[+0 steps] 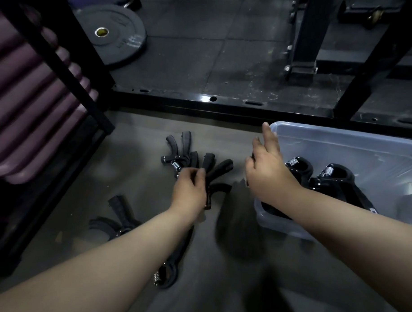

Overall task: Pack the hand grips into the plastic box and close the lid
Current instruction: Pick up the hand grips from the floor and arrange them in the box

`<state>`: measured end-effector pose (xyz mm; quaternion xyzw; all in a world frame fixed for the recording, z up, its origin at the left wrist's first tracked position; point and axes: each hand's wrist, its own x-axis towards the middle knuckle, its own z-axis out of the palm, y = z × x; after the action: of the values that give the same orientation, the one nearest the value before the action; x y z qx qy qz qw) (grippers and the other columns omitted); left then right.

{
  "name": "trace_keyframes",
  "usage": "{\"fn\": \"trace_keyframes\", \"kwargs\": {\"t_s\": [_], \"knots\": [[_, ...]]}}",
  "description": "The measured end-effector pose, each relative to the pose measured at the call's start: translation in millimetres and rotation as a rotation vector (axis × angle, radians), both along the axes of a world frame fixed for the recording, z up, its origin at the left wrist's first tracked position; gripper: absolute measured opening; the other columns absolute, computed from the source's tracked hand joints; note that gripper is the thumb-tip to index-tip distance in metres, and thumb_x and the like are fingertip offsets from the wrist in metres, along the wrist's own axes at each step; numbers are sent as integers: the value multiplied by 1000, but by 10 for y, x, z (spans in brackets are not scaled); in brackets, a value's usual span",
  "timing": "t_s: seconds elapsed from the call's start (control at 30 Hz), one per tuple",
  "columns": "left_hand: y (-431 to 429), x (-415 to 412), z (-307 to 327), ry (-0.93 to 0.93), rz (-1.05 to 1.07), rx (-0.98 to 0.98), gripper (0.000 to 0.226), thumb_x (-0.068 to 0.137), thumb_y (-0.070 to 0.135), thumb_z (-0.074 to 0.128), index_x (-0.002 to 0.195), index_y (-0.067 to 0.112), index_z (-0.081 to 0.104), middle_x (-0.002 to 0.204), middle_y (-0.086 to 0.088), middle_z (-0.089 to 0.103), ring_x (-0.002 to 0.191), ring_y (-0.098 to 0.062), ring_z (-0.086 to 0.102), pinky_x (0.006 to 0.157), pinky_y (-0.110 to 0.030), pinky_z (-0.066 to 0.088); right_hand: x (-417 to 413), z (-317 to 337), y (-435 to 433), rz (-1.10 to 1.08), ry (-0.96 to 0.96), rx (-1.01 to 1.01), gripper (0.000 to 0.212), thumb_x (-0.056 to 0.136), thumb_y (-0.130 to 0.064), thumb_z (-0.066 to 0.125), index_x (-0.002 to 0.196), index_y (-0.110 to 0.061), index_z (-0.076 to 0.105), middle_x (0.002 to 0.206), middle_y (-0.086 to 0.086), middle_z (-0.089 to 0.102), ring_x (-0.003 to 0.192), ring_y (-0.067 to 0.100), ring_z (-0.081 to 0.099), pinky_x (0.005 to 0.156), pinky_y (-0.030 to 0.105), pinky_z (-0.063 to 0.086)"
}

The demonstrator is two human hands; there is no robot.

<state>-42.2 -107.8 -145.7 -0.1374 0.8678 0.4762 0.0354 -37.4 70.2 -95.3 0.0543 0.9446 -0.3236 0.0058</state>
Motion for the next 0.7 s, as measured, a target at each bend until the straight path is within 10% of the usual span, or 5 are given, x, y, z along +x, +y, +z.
{"fn": "trace_keyframes", "kwargs": {"t_s": [0.4, 0.57, 0.7], "knots": [[-202, -240, 1091, 242, -69, 185, 35, 93, 44, 61, 82, 12, 71, 64, 3, 67, 56, -7, 61, 54, -24, 49, 57, 250, 60, 137, 59, 107, 65, 101, -49, 26, 155, -22, 2, 163, 3, 3, 148, 20, -12, 119, 41, -6], [42, -213, 1533, 345, -347, 78, 30, 96, 39, 59, 80, 18, 73, 62, 10, 66, 58, -2, 58, 60, -23, 46, 134, 482, 21, 452, 217, 231, 73, 93, -49, 50, 153, -19, 18, 143, 3, 45, 131, 23, 42, 109, 37, 31], [429, -191, 1705, 385, -392, 209, 28, 98, 29, 57, 93, 5, 71, 55, 18, 59, 51, 6, 51, 58, -11, 41, 160, 564, 204, 297, 283, -72, 51, 94, -28, 52, 142, -21, 36, 128, 6, 53, 118, 23, 51, 98, 43, 44]]}}
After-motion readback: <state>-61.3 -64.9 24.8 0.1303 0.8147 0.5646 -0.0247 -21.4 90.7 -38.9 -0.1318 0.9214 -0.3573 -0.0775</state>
